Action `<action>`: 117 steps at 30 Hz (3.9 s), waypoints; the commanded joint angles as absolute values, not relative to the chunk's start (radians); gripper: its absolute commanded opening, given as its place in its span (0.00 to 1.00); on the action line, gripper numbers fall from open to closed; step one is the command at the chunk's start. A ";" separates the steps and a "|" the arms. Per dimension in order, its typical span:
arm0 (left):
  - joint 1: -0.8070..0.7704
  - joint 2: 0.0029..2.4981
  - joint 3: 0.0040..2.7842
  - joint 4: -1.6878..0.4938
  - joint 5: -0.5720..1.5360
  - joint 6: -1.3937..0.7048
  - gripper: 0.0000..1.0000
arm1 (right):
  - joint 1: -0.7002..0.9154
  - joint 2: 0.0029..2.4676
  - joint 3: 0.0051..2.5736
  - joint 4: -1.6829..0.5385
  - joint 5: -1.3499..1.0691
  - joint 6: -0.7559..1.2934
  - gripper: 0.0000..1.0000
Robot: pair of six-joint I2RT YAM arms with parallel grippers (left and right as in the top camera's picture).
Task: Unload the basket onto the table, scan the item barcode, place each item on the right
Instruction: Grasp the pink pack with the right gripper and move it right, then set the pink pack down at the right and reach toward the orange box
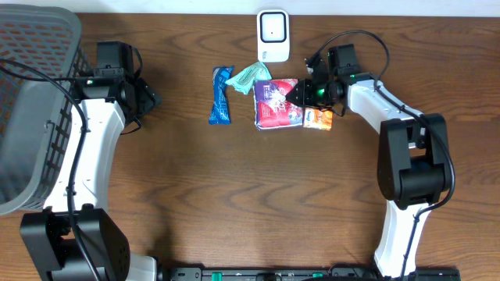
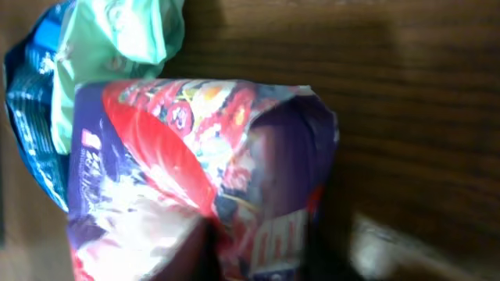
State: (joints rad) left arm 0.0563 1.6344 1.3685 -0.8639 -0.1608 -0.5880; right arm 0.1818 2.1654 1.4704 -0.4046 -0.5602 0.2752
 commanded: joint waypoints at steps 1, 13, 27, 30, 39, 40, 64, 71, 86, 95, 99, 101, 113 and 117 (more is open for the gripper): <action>0.059 1.638 1.369 -0.867 -0.173 -0.600 0.98 | 0.189 2.186 1.476 -0.411 -0.529 0.276 0.01; 0.059 1.638 1.369 -0.867 -0.173 -0.600 0.98 | 0.147 2.001 1.528 -0.437 -0.404 0.172 0.01; 0.059 1.638 1.369 -0.867 -0.173 -0.600 0.98 | 0.136 1.835 1.527 -0.489 0.826 0.117 0.01; 0.059 1.638 1.369 -0.867 -0.173 -0.600 0.98 | 0.107 1.863 1.525 -0.487 1.025 0.077 0.01; 0.059 1.638 1.369 -0.867 -0.173 -0.600 0.98 | 0.036 2.009 1.524 -0.490 1.057 0.009 0.01; 0.059 1.638 1.369 -0.867 -0.173 -0.600 0.98 | 0.036 2.023 1.524 -0.490 1.057 -0.002 0.01; 0.059 1.638 1.369 -0.867 -0.173 -0.600 0.98 | 0.251 2.076 1.580 -0.589 0.567 0.074 0.66; 0.059 1.638 1.369 -0.867 -0.173 -0.600 0.98 | 0.274 2.068 1.740 -0.764 0.505 0.073 0.78; 0.059 1.638 1.369 -0.867 -0.173 -0.600 0.98 | 0.252 2.071 1.606 -0.885 0.128 0.054 0.82; 0.059 1.638 1.369 -0.867 -0.173 -0.600 0.98 | 0.227 2.072 1.586 -0.838 0.068 -0.024 0.79; 0.059 1.638 1.369 -0.867 -0.173 -0.600 0.98 | 0.214 2.072 1.576 -0.903 -0.025 -0.024 0.89; 0.059 1.638 1.369 -0.867 -0.173 -0.600 0.98 | 0.215 2.072 1.575 -0.948 -0.048 -0.024 0.90; 0.059 1.638 1.369 -0.867 -0.173 -0.600 0.98 | 0.216 2.072 1.573 -1.030 -0.047 0.010 0.99; 0.059 1.638 1.369 -0.867 -0.173 -0.600 0.98 | 0.216 2.072 1.560 -1.029 -0.048 0.099 0.99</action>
